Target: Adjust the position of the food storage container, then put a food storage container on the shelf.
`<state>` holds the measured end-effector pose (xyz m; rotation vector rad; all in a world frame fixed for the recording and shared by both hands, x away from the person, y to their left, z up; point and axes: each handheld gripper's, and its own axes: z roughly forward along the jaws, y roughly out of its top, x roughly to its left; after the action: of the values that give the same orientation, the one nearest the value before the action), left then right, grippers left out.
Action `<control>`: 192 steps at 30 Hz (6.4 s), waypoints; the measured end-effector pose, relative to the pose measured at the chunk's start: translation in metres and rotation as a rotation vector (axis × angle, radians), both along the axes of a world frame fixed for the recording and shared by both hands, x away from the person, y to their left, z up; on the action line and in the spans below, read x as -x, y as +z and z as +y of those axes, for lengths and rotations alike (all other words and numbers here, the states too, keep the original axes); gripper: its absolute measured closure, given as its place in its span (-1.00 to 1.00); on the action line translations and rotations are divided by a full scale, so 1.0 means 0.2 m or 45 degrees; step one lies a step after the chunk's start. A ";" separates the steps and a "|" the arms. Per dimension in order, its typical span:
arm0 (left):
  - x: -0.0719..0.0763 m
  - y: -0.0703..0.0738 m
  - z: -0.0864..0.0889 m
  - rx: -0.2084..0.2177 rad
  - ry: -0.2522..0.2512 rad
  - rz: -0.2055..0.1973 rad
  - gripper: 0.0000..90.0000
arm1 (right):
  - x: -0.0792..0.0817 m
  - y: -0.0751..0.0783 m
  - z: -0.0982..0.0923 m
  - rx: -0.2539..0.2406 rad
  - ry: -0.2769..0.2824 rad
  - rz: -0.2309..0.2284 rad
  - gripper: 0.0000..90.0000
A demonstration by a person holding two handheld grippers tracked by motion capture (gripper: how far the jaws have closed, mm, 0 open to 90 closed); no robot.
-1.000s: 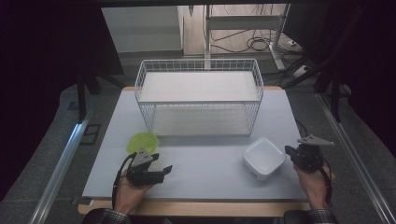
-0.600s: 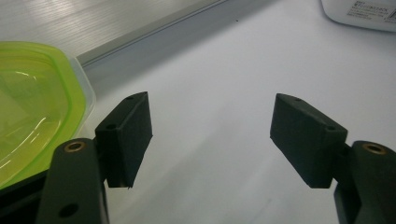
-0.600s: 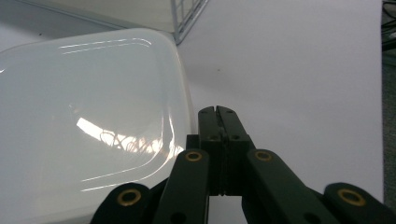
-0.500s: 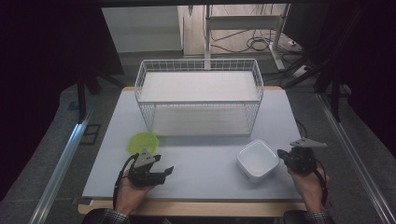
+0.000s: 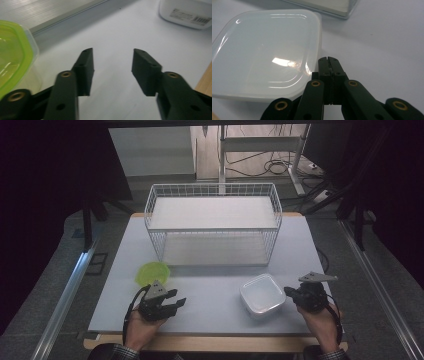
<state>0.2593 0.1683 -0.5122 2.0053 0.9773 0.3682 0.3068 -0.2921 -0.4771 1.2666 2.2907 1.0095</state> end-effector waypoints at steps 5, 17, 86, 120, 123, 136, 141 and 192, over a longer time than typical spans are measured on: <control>0.01 0.01 -0.01 0.051 -0.029 0.029 0.56 | 0.02 -0.01 0.08 -0.009 0.065 0.028 0.99; 0.01 -0.01 -0.10 0.063 -0.138 0.092 1.00 | 0.06 -0.03 0.28 -0.005 0.226 0.068 0.99; 0.01 -0.03 -0.02 0.028 -0.129 0.002 -0.88 | 0.06 -0.10 0.38 -0.054 0.325 -0.024 -0.84; -0.16 0.03 -0.25 0.119 -0.333 0.208 -0.71 | 0.04 -0.05 0.60 -0.160 0.432 0.192 -0.60; -0.17 0.00 -0.25 0.197 -0.351 0.264 -0.69 | 0.02 -0.06 0.61 -0.206 0.429 0.251 -0.55; -0.10 0.07 -0.21 0.236 -0.214 0.428 0.03 | 0.03 -0.03 0.55 -0.358 0.288 0.435 0.26; -0.09 0.09 -0.19 0.269 -0.141 0.447 0.31 | 0.04 -0.01 0.55 -0.387 0.228 0.450 0.44; -0.25 0.64 -0.10 0.345 0.068 0.001 0.75 | -0.14 0.52 0.64 -0.453 0.229 -0.059 0.76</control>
<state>0.3093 0.1479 -0.3844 1.7373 1.0254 0.2491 0.3345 -0.1646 -0.3734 1.1591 2.2901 1.5475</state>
